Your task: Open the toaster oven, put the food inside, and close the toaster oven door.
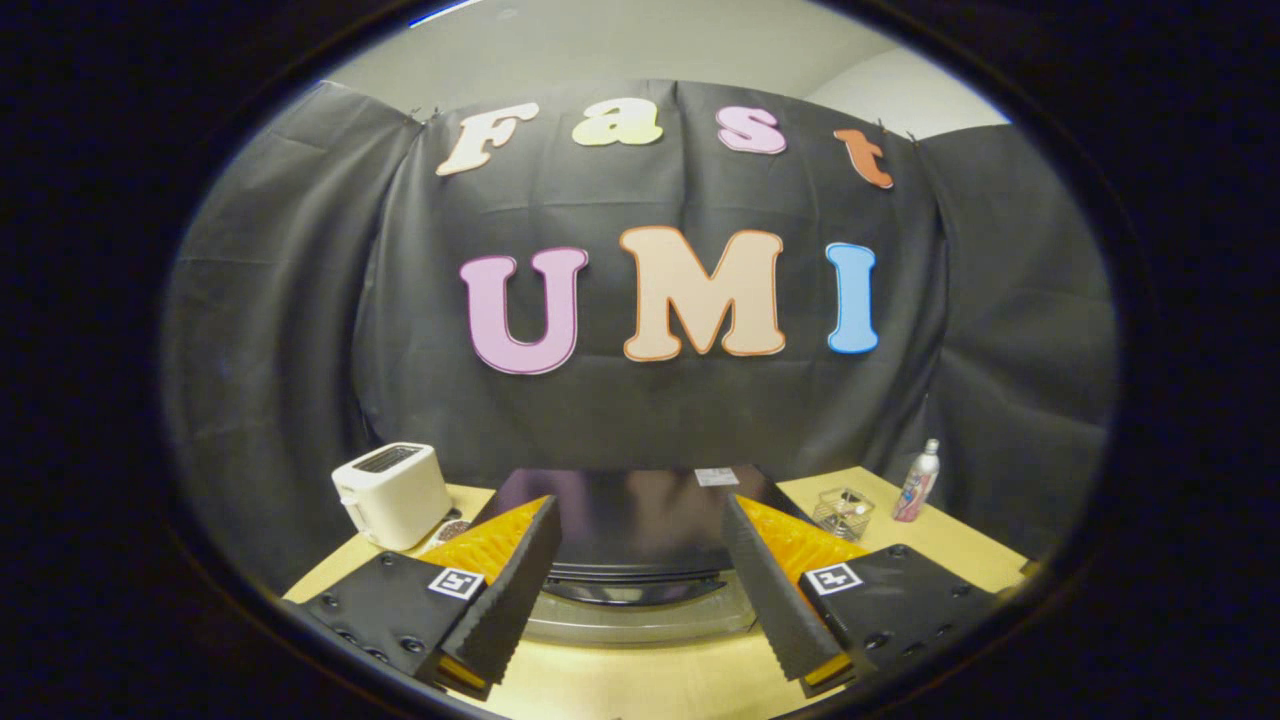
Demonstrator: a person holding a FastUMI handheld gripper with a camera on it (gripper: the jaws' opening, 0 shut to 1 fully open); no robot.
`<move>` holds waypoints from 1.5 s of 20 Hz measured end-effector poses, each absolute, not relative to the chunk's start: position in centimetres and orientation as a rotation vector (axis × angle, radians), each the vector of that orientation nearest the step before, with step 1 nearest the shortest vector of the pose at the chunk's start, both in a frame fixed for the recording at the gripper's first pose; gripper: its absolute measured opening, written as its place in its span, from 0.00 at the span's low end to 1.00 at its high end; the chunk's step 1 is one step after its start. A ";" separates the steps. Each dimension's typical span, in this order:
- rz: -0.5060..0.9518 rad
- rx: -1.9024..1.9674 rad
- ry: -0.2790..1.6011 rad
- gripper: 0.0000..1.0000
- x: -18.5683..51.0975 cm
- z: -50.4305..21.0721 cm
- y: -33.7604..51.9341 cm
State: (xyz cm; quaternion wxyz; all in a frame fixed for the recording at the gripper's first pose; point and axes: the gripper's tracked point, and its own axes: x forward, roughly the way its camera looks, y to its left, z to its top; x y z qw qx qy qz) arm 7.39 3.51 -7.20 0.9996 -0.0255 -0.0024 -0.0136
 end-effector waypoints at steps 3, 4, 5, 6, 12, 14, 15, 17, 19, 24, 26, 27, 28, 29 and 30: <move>-0.048 -0.048 0.006 1.00 9.8 -9.8 3.7; -0.050 -0.047 0.006 1.00 10.5 -10.6 3.9; -0.055 -0.046 0.006 1.00 11.1 -11.2 4.0; -0.059 -0.046 0.006 1.00 11.5 -11.7 4.1; -0.052 -0.010 -0.018 1.00 13.7 -13.8 5.5; -0.062 0.000 -0.022 1.00 13.7 -13.9 5.4; -0.063 0.007 -0.039 1.00 13.7 -13.6 5.3; -0.064 0.008 -0.059 1.00 13.6 -13.8 5.4; -0.061 0.000 -0.057 1.00 13.6 -14.0 5.3; -0.055 -0.003 -0.078 1.00 12.8 -14.2 5.1; -0.050 0.011 -0.084 1.00 12.0 -14.3 5.0; -0.049 0.019 -0.091 1.00 11.5 -14.4 5.0; -0.052 0.024 -0.096 1.00 11.1 -14.5 4.9; -0.066 0.019 -0.091 1.00 10.7 -14.9 4.4; -0.076 0.018 -0.089 1.00 9.8 -15.1 4.1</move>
